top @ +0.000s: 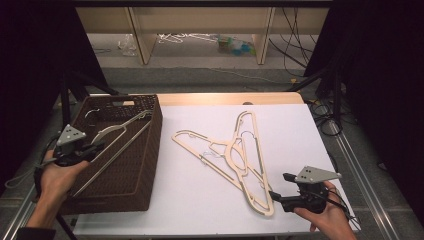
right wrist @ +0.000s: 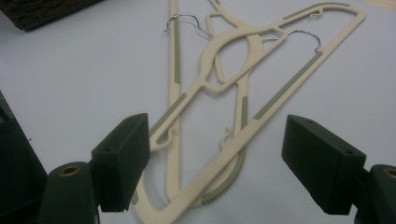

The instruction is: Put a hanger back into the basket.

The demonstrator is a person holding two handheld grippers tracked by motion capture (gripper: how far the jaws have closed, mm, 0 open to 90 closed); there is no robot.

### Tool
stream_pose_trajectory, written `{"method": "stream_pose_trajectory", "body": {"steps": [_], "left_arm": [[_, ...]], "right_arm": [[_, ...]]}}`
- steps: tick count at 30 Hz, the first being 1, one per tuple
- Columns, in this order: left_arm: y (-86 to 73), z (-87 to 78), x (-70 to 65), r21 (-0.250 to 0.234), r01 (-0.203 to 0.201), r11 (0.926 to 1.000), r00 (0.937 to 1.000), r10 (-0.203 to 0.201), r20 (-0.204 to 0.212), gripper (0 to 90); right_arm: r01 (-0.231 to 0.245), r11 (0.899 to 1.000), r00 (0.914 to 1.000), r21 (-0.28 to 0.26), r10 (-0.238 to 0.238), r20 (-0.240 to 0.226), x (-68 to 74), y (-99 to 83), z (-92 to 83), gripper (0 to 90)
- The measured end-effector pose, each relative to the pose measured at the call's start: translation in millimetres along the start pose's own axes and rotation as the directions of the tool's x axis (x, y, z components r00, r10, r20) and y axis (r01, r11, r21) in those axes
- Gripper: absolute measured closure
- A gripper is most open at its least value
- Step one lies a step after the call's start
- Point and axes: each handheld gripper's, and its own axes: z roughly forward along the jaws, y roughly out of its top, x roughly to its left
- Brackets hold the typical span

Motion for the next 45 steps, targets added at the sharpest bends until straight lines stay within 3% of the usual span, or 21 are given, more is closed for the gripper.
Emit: {"method": "stream_pose_trajectory", "body": {"steps": [8, 12, 14, 16, 18, 19, 20, 21, 23, 24, 27, 30, 31, 33, 34, 35, 38, 39, 40, 42, 45], "left_arm": [[-0.8, 26.4, 25.5, 0.079, 0.057, 0.9953, 0.9947, -0.05, -0.09, 89.7], [-2.4, 33.0, 31.2, 0.083, 0.085, 0.9929, 0.9924, -0.077, -0.096, 89.7], [-6.1, 39.0, 40.7, 0.095, 0.11, 0.9894, 0.9884, -0.099, -0.116, 89.8], [-14.9, 44.5, 55.3, 0.087, 0.188, 0.9783, 0.9737, -0.174, -0.148, 89.7], [-15.8, 43.7, 57.8, 0.08, 0.179, 0.9806, 0.9759, -0.167, -0.141, 89.7], [-15.9, 41.7, 56.1, 0.075, 0.2, 0.9768, 0.9719, -0.189, -0.141, 89.7], [-14.4, 37.8, 54.9, 0.061, 0.176, 0.9825, 0.9783, -0.168, -0.121, 89.6], [-14.4, 37.8, 54.9, 0.061, 0.176, 0.9825, 0.9783, -0.168, -0.121, 89.6], [-11.9, 32.9, 48.9, 0.039, 0.188, 0.9814, 0.9769, -0.182, -0.111, 89.6], [-9.9, 29.2, 46.5, 0.035, 0.168, 0.9851, 0.9817, -0.164, -0.097, 89.6], [-2.8, 21.0, 31.6, -0.025, 0.175, 0.9843, 0.9833, -0.176, -0.047, 87.1], [5.7, 11.1, 13.7, -0.069, 0.154, 0.9857, 0.9881, -0.154, 0.002, 81.0], [11.3, 4.9, 1.4, -0.095, 0.126, 0.9876, 0.9917, -0.122, 0.038, 76.3], [13.5, 2.0, -6.9, -0.104, 0.138, 0.985, 0.9896, -0.133, 0.055, 70.5], [15.9, -0.6, -12.9, -0.115, 0.115, 0.9866, 0.9915, -0.107, 0.073, 66.5], [19.3, -5.0, -28.4, -0.14, 0.117, 0.9832, 0.9895, -0.104, 0.1, 63.5], [21.9, -9.7, -42.8, -0.166, 0.114, 0.9795, 0.9862, -0.091, 0.138, 55.6], [24.0, -13.2, -57.7, -0.185, 0.104, 0.9771, 0.9818, -0.071, 0.176, 52.8], [24.0, -13.2, -57.7, -0.185, 0.104, 0.9771, 0.9818, -0.071, 0.176, 50.0], [26.0, -16.8, -80.6, -0.205, 0.105, 0.9731, 0.974, -0.059, 0.219, 44.8], [27.3, -19.3, -95.6, -0.227, 0.081, 0.9706, 0.9707, -0.026, 0.239, 39.3]], "right_arm": [[0.0, 1.0, 1.0, -0.003, 0.0, -0.007, -0.6, 0.4, 0.2, 24.7], [0.002, 1.0, 1.0, -0.004, -0.002, -0.005, -0.7, 0.3, 0.2, 24.7], [-0.006, 1.0, 1.0, 0.0, 0.006, -0.006, -0.6, 0.3, -0.3, 24.7], [0.006, 1.0, 1.0, -0.003, -0.006, -0.005, -0.6, 0.3, -0.4, 24.7], [-0.003, 1.0, 1.0, -0.005, 0.003, -0.002, -0.5, 0.4, -0.9, 24.7], [-0.003, 1.0, 1.0, -0.005, 0.003, -0.002, -0.5, 0.4, -0.9, 24.7], [-0.002, 1.0, 1.0, -0.004, 0.002, -0.001, -2.0, 0.1, -0.2, 24.6], [-0.002, 1.0, 1.0, -0.004, 0.002, -0.001, -2.0, 0.1, -0.2, 24.6], [-0.005, 1.0, 1.0, 0.003, 0.005, -0.002, -1.7, -0.6, 0.5, 24.7], [-0.005, 1.0, 1.0, 0.003, 0.005, -0.002, -1.7, -0.6, 0.5, 24.7], [-0.002, 1.0, 1.0, 0.0, 0.002, -0.008, -0.6, 0.8, 0.5, 24.7], [-0.002, 1.0, 1.0, 0.001, 0.002, -0.009, -0.3, 0.9, 0.4, 24.7], [-0.002, 1.0, 1.0, -0.001, 0.002, -0.007, -0.6, 0.5, 0.6, 24.6], [0.004, 1.0, 1.0, -0.003, -0.004, -0.005, -1.0, 0.4, 1.0, 24.6], [-0.002, 1.0, 1.0, -0.001, 0.002, -0.007, -0.5, 0.5, 0.9, 24.6], [-0.001, 1.0, 1.0, -0.004, 0.001, -0.005, -0.2, 0.4, 1.0, 24.6], [-0.001, 1.0, 1.0, -0.003, 0.001, -0.004, 0.0, 0.3, 1.3, 24.6], [0.005, 1.0, 1.0, -0.003, -0.005, -0.004, 0.0, 0.0, 1.8, 24.6], [0.005, 1.0, 1.0, -0.003, -0.005, -0.004, 0.0, 0.0, 1.8, 24.6], [-0.003, 1.0, 0.9999, 0.007, 0.003, -0.01, 0.8, -0.1, 2.3, 24.6], [0.006, 1.0, 0.9999, 0.004, -0.006, -0.01, 1.0, -0.4, 3.3, 24.6]]}}
